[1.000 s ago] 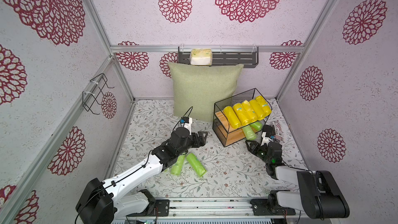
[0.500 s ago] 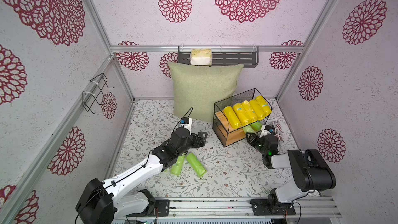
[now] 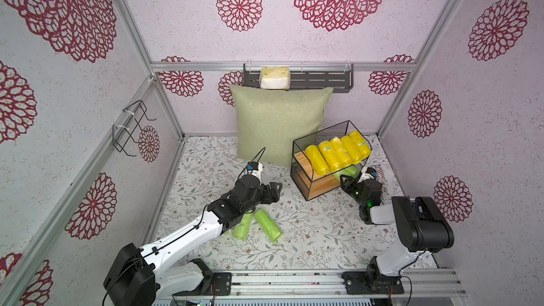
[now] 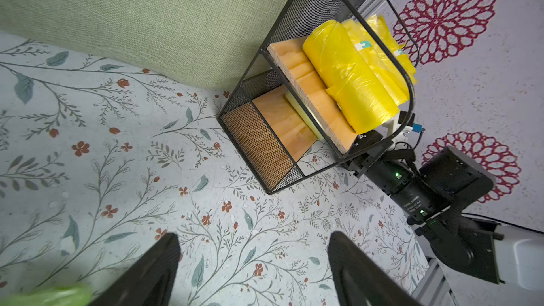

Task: Sort the rolls of trash bags by color and place them on the shelf
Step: Place the roll of trash bags on the shelf, then pick up the roll of trash bags from the center of the board.

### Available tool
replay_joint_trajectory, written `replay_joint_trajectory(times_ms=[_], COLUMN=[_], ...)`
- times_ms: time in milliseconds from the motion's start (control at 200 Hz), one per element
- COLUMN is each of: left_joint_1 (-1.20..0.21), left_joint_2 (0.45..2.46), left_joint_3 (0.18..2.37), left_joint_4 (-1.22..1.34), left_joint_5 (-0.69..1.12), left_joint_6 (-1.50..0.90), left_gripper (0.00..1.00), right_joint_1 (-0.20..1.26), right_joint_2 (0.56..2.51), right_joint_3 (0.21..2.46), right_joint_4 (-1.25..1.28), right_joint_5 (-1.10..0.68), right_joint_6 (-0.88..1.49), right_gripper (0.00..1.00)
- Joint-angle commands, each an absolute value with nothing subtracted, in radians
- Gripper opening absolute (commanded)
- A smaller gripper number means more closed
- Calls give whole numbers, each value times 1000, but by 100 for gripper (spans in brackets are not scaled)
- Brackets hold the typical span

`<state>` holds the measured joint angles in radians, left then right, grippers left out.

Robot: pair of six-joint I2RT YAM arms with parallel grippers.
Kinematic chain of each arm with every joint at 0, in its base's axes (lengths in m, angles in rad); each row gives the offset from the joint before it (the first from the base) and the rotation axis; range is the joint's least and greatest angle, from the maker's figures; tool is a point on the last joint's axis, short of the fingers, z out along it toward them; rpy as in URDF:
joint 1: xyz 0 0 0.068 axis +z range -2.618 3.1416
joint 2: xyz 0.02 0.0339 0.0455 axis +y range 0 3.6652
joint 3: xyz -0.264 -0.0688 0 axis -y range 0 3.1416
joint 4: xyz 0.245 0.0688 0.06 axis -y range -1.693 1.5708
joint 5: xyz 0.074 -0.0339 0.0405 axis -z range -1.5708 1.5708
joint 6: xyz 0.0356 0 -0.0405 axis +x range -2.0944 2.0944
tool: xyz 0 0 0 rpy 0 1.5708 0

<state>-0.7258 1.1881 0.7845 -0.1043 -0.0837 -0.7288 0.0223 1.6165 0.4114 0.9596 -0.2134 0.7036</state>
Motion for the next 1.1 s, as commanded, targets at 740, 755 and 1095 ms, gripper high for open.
replay_joint_trajectory(times_ms=[740,755,1095], left_joint_1=[-819,-819,-816], left_joint_2=[1263,1271,1460], left_joint_3=[657,657,720], left_joint_4=[-417,-405,-207], left_joint_5=[-68,-70,-121], left_joint_6=[-987,-988,-962], left_gripper=[81,81,82], right_joint_1=[76,75,91], right_joint_2=[734,737,764], right_joint_3=[217,215,221], right_joint_4=[310,314,333], right_joint_5=[-217,-220,-256], right_joint_6=[465,467,478], right_gripper=[67,67,67])
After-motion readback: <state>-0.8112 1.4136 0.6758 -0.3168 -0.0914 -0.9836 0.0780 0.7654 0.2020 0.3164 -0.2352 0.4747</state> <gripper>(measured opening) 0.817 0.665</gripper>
